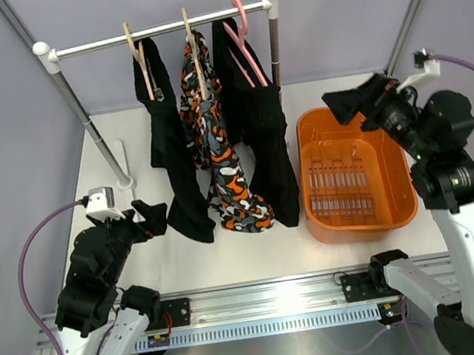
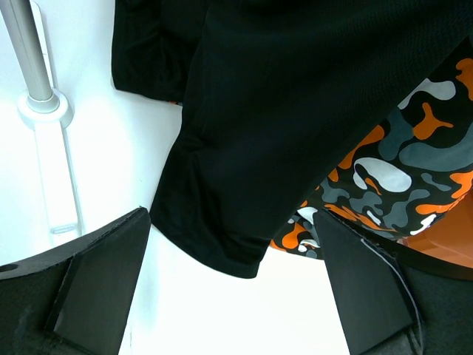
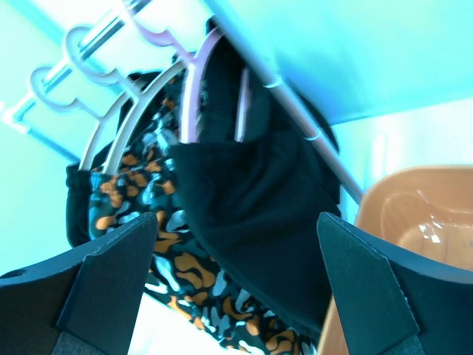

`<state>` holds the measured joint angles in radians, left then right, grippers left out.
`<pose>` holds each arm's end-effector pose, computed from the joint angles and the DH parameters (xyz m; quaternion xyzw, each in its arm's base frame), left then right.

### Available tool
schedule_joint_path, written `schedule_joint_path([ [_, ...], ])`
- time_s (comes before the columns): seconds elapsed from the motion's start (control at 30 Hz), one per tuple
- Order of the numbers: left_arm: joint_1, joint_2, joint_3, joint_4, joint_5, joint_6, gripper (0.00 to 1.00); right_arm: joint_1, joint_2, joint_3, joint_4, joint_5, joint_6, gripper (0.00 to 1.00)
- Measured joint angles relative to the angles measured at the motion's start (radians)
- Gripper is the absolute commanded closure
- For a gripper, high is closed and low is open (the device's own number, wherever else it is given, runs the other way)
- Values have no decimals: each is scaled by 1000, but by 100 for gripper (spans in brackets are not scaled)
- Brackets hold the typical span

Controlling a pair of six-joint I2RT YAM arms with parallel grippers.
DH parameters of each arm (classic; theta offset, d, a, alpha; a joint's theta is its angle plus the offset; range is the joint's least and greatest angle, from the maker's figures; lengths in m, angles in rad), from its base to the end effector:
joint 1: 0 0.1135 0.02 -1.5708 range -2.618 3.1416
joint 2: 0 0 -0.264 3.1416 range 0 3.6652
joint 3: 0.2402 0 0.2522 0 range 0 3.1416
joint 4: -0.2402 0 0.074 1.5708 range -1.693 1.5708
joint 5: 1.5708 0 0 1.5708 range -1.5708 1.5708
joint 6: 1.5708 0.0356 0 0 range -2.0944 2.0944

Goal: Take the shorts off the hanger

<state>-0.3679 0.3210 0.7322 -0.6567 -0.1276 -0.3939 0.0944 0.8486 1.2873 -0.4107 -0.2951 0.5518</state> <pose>0.0726 -0.0231 0.3231 -0.0494 0.7862 -0.1816 0.5886 0.1481 0.0244 0.4730 0.0537 0.6955 0.3223 0.6399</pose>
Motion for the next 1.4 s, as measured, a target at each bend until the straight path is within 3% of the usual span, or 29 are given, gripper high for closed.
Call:
schedule_joint_path([
  [0.2,0,0,0,0,-5,0,1,262,302,377,-55,131,-132,13],
  [0.3,0,0,0,0,-9,0,1,295,429,512,-60,175,-193,20],
  [0.53,0,0,0,-1,-15,0,1,388,725,825,-138,290,-326,24],
  [0.7,0,0,0,-1,-16,0,1,428,879,959,-179,344,-385,25],
  [0.87,0,0,0,-1,-16,0,1,442,946,982,-217,394,-417,24],
  [1.1,0,-35,10,-6,-12,18,1,443,885,880,-209,438,-433,21],
  [1.23,0,-3,159,-27,-16,48,1,443,821,832,-203,453,-441,20],
  [1.4,0,190,413,77,-15,62,1,443,731,774,-183,462,-440,20],
])
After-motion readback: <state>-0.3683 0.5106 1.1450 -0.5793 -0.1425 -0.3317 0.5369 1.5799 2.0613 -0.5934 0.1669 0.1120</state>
